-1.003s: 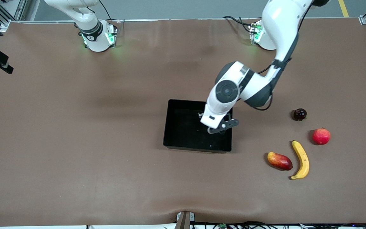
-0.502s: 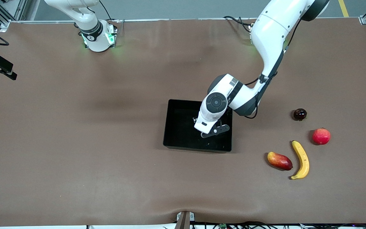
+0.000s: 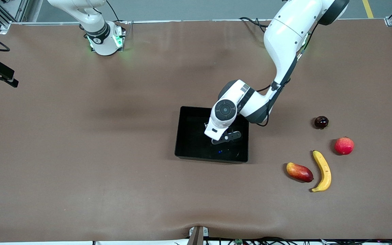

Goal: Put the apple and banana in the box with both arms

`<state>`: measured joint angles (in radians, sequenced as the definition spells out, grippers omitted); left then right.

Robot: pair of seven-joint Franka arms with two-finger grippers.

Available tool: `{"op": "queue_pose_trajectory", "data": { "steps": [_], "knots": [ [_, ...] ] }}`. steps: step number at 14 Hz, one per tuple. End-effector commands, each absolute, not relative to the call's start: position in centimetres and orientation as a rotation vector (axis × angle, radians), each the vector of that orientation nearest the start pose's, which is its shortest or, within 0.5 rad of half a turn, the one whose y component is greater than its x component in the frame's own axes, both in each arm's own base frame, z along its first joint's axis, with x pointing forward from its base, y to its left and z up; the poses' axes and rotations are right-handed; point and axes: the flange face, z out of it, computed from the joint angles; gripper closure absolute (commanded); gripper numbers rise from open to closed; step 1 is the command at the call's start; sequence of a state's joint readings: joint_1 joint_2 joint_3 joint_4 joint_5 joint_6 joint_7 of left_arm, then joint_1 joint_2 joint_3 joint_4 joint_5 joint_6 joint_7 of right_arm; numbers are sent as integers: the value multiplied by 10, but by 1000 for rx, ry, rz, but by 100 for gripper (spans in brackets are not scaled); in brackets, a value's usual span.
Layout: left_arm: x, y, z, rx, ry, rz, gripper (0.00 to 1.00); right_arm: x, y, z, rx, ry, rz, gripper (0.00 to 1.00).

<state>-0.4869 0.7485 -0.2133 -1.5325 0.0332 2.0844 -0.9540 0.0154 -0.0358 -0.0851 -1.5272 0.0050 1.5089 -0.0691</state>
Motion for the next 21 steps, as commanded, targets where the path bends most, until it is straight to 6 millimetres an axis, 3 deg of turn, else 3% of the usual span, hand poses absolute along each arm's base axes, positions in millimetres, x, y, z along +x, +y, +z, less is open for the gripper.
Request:
{"op": "queue_pose_trajectory", "data": {
  "steps": [1,3,4,6,7,8,9,11,13,15,18,21],
  "knots": [
    [537,-413,211,-2984,-426,351,100,538,-42,660,-3149,-6,-28,0],
    [536,-411,208,-2971,-437,362,100,539,-43,660,-3147,-4,-31,0],
    [536,-413,209,-2970,-451,357,95,539,-43,659,-3149,-2,-26,0],
    [533,-417,207,-2963,-469,357,64,540,-44,657,-3149,-2,-23,0],
    [534,-417,210,-2966,-474,352,19,540,-48,657,-3147,10,-23,0],
    [534,-417,214,-2969,-472,345,0,539,-49,657,-3146,15,-21,0],
    [538,-414,225,-2977,-476,330,0,539,-49,657,-3146,15,-21,0],
    [545,-407,266,-2977,-473,310,0,540,-50,656,-3146,17,-19,0],
    [568,-379,332,-3034,-495,216,0,540,-49,656,-3146,15,-19,0],
    [587,-340,379,-3087,-427,166,0,540,-49,656,-3146,15,-19,0],
    [609,-272,408,-3113,-270,179,0,540,-49,656,-3146,15,-21,0],
    [629,-204,407,-3116,-137,198,0,540,-49,656,-3146,13,-21,0]
  ]
}}
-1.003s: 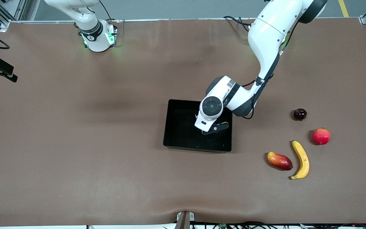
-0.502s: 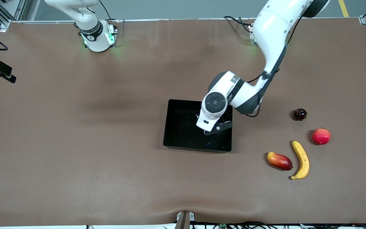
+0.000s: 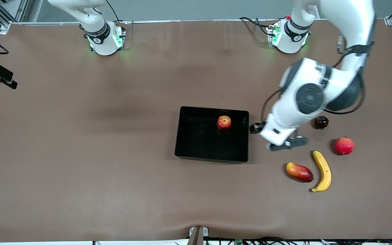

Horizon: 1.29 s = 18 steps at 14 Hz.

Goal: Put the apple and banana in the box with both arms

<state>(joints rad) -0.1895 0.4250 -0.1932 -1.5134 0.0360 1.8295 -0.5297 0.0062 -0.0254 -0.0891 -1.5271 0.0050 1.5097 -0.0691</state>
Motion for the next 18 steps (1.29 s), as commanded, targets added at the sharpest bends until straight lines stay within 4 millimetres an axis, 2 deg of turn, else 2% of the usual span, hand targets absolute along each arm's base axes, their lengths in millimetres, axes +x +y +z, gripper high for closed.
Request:
{"op": "queue_pose_trajectory", "data": {
  "steps": [1,4,6,8,10,11,12,13,14,15,18],
  "knots": [
    [635,-179,403,-3116,-113,208,0,540,-49,656,-3147,13,-21,0],
    [655,-103,388,-3143,-52,188,0,540,-49,656,-3147,13,-21,0],
    [663,-78,379,-3152,-32,169,0,540,-48,657,-3150,8,-23,0],
    [673,-37,362,-3102,-3,131,0,540,-45,657,-3157,-3,-25,0],
    [681,-13,346,-3037,15,102,0,540,-46,658,-3158,-1,-24,0],
    [681,-9,346,-3031,-4,98,0,540,-46,658,-3154,-3,-27,0],
    [684,-5,335,-3031,-10,108,0,541,-45,658,-3152,-4,-28,0],
    [688,9,320,-3042,-25,97,0,540,-46,658,-3152,-1,-28,0],
    [694,33,302,-3055,-72,65,0,540,-47,658,-3151,1,-28,0],
    [699,41,292,-3065,-83,25,0,540,-47,658,-3149,1,-30,0],
    [710,38,273,-3078,-80,13,0,542,-48,657,-3156,-15,-37,0]
  ]
}}
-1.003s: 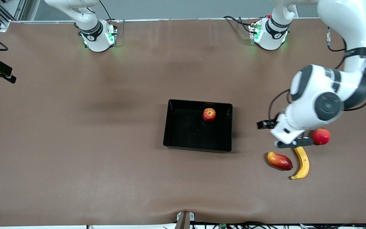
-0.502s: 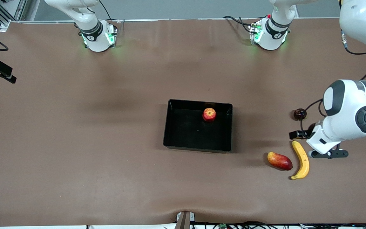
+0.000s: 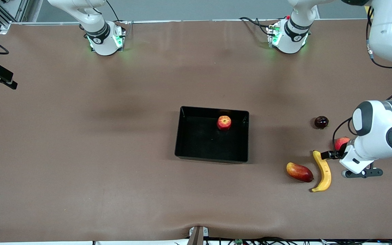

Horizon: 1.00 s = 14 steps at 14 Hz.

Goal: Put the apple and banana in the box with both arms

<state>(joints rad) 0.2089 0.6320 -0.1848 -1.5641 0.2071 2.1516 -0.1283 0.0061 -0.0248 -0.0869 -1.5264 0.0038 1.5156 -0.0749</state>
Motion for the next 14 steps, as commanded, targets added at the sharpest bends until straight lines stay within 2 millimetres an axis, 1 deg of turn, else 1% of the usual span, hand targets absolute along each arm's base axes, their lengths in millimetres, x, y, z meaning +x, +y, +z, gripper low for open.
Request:
{"op": "queue_pose_trajectory", "data": {
  "steps": [1,3,4,5,6,7,8,10,12,13,14],
  "knots": [
    [713,42,267,-3081,-86,16,0,542,-48,658,-3158,-39,-46,0],
    [728,41,248,-3091,-87,-37,1,542,-50,657,-3156,-69,-44,0],
    [733,42,239,-3093,-86,-59,3,542,-49,658,-3156,-69,-44,0],
    [734,47,231,-3090,-92,-76,6,542,-49,658,-3156,-66,-44,0],
    [735,52,226,-3085,-99,-93,6,542,-49,658,-3156,-66,-44,0],
    [735,57,219,-3073,-94,-103,12,541,-49,658,-3156,-66,-41,0],
    [736,58,215,-3069,-88,-113,19,541,-49,658,-3156,-64,-41,0],
    [735,64,204,-3072,-99,-120,28,541,-49,658,-3156,-64,-39,0],
    [734,65,197,-3076,-103,-111,43,541,-49,658,-3156,-62,-39,0],
    [735,65,197,-3076,-98,-113,59,541,-49,658,-3156,-62,-39,0],
    [735,66,198,-3077,-106,-113,79,541,-49,658,-3156,-62,-41,0]
  ]
}}
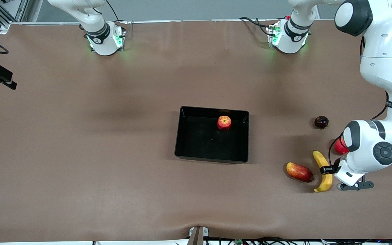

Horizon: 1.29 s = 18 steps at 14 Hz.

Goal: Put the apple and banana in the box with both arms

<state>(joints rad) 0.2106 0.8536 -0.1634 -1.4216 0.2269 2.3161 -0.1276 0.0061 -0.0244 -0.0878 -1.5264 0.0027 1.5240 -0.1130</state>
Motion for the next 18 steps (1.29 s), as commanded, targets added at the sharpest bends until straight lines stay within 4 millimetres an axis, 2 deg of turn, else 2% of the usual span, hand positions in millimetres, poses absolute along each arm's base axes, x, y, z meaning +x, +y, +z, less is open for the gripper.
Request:
{"op": "queue_pose_trajectory", "data": {
  "steps": [1,3,5,8,10,12,14,18],
  "knots": [
    [735,67,205,-3078,-115,-124,99,541,-49,658,-3156,-62,-39,0],
    [734,59,229,-3078,-104,-87,100,542,-49,657,-3156,-62,-36,0],
    [729,49,269,-3068,-73,-16,100,541,-49,658,-3156,-62,-39,0],
    [716,14,330,-3082,-30,53,100,542,-49,657,-3156,-62,-39,0],
    [700,-21,362,-3090,-38,154,100,542,-49,657,-3156,-62,-39,0],
    [693,-71,383,-3124,-55,147,100,541,-49,658,-3156,-62,-41,0],
    [681,-128,388,-3152,-147,164,100,542,-49,657,-3156,-62,-39,0],
    [643,-263,393,-3142,-245,163,100,541,-50,658,-3156,-62,-44,0]
  ]
}}
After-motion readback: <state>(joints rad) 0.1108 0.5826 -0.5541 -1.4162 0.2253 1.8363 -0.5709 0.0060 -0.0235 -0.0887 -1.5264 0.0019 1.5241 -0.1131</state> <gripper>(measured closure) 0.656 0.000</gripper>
